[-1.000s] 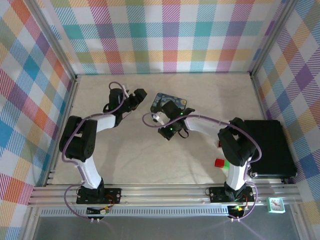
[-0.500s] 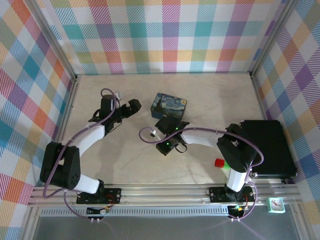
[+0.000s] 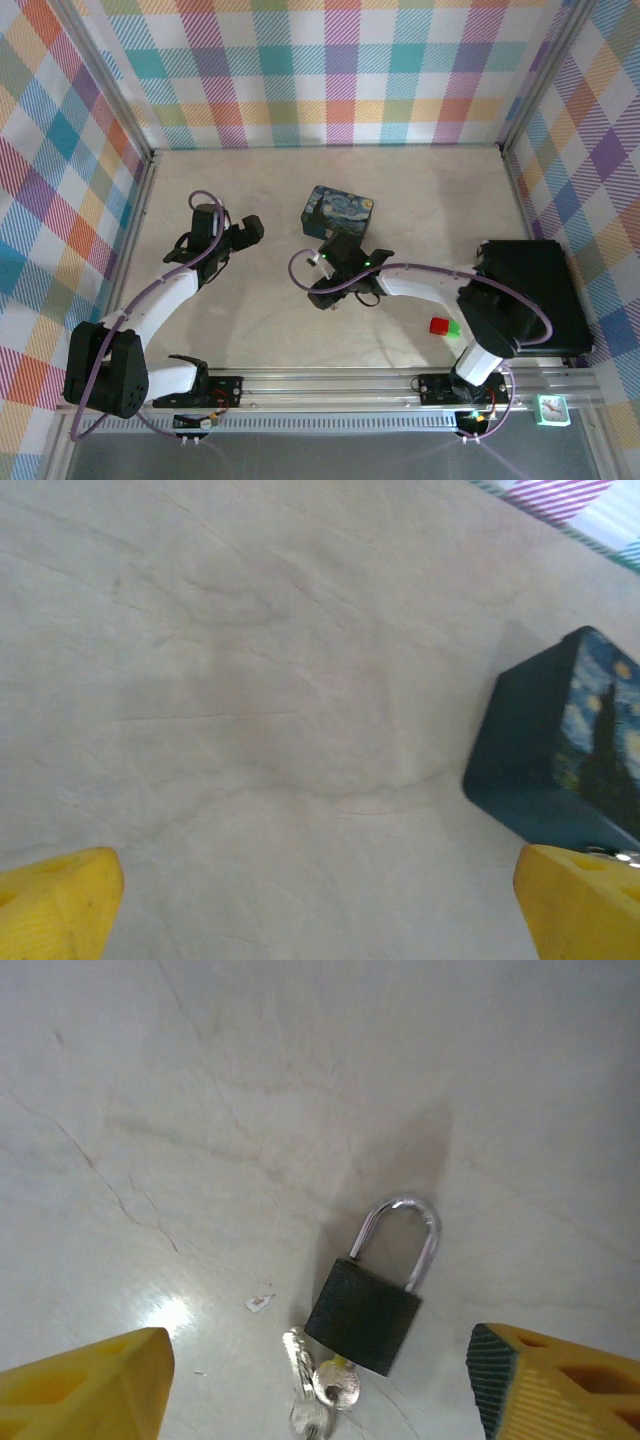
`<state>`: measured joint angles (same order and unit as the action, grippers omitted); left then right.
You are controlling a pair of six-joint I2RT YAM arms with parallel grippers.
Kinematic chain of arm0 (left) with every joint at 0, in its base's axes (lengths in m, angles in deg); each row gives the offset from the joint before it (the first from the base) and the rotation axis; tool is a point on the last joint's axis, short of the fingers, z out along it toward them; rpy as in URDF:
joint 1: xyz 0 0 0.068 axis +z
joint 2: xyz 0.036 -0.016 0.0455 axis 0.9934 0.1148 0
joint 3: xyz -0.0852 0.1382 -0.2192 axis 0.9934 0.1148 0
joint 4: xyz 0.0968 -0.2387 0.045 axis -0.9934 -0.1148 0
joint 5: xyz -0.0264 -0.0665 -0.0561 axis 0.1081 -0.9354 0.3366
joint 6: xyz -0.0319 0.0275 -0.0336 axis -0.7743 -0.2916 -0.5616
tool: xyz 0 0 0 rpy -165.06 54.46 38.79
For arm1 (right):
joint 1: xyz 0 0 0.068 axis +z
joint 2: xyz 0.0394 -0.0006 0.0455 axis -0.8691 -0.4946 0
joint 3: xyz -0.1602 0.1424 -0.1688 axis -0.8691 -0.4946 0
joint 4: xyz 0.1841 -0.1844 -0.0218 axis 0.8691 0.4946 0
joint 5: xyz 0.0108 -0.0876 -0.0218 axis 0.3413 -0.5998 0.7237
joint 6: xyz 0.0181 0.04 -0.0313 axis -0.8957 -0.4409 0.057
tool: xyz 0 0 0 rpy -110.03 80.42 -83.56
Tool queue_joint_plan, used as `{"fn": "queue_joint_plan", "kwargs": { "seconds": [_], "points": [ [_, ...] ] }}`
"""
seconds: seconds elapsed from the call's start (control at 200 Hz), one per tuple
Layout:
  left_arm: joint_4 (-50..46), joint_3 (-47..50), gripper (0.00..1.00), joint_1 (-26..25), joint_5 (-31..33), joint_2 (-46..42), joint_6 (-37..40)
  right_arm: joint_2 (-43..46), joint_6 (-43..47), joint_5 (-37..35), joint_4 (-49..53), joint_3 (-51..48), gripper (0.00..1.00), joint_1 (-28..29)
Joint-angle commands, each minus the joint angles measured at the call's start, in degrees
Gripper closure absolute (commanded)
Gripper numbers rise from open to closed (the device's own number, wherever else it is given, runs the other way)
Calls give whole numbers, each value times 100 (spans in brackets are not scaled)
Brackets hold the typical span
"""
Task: Unlock the padlock with the key
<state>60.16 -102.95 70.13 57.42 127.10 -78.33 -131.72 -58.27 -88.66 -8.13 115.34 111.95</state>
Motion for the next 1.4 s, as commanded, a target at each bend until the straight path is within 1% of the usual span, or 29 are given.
{"fn": "queue_joint_plan", "kwargs": {
  "seconds": [0.0,0.025,0.04,0.07,0.09,0.155,0.21,0.29,0.385,0.52,0.65,0.725,0.805,0.87,0.905,0.99,1.015,1.055,1.075,1.12,1.195,1.235,1.285,1.315,1.33,1.355,1.38,1.395],
  "points": [
    [-232,-84,0,62,660,-153,503,645,-88,-383,-397,-84,16,-277],
    [-231,-82,0,71,746,-145,556,762,-95,-389,-405,-102,14,-395],
    [-225,-82,0,71,779,-145,586,820,-96,-379,-415,-117,12,-475],
    [-213,-82,0,78,855,-132,657,951,-122,-356,-414,-145,10,-656],
    [-205,-84,0,80,942,-122,688,1031,-130,-336,-416,-169,8,-792],
    [-149,-42,0,86,1217,-89,777,1277,-190,-342,-437,-272,4,-1260],
    [-54,19,0,86,1450,-52,828,1503,-225,-456,-490,-402,4,-1686],
    [163,148,0,104,1816,34,1000,1818,-252,-818,-591,-637,2,-2317],
    [606,329,0,144,2249,208,1217,2143,-237,-1071,-757,-979,0,-3074],
    [1321,535,0,176,2493,622,1534,2446,-148,-966,-1454,-1643,1,-4072],
    [2190,846,0,193,2843,947,1833,2364,-9,-839,-2246,-2223,1,-4663],
    [2523,946,0,219,3004,1119,1812,2187,69,-714,-2872,-2557,1,-4889],
    [2732,939,0,255,2830,1313,1825,1977,39,-333,-3507,-2788,1,-5112],
    [3042,947,0,277,2719,1509,1889,1820,62,-266,-4118,-2951,1,-5137],
    [3015,892,0,290,2672,1561,1908,1728,83,-285,-4540,-3057,1,-5142],
    [3612,975,0,317,2618,1696,2220,1440,130,-316,-5240,-3172,1,-5172],
    [3944,1073,0,362,2535,1766,2272,1365,101,-278,-5121,-3100,1,-5204],
    [4016,1126,0,486,2290,1837,2160,1200,130,-79,-5243,-3113,1,-5238],
    [4181,1182,0,520,2230,1877,2208,1125,174,13,-5524,-3156,1,-5238],
    [4104,1230,0,532,2053,1793,2195,899,220,119,-5900,-3271,1,-5239],
    [4709,1602,0,554,1597,1721,2327,527,241,223,-6214,-3264,1,-5238],
    [5177,1844,0,571,1593,1710,2306,429,343,436,-6400,-3322,1,-5238],
    [5571,2126,0,575,1497,1776,2324,399,361,458,-6548,-3392,1,-5238],
    [6342,2290,0,576,1589,2049,2380,422,360,445,-6471,-3369,1,-5240],
    [6582,2329,0,580,1611,2106,2426,412,359,444,-6491,-3366,1,-5239],
    [6410,2293,0,562,1594,1978,2404,399,368,435,-6515,-3374,1,-5230],
    [5844,2187,0,561,1572,1834,2319,414,365,392,-6468,-3367,1,-5224],
    [5735,2147,0,560,1571,1846,2302,411,361,355,-6471,-3366,1,-5211]
  ]
}}
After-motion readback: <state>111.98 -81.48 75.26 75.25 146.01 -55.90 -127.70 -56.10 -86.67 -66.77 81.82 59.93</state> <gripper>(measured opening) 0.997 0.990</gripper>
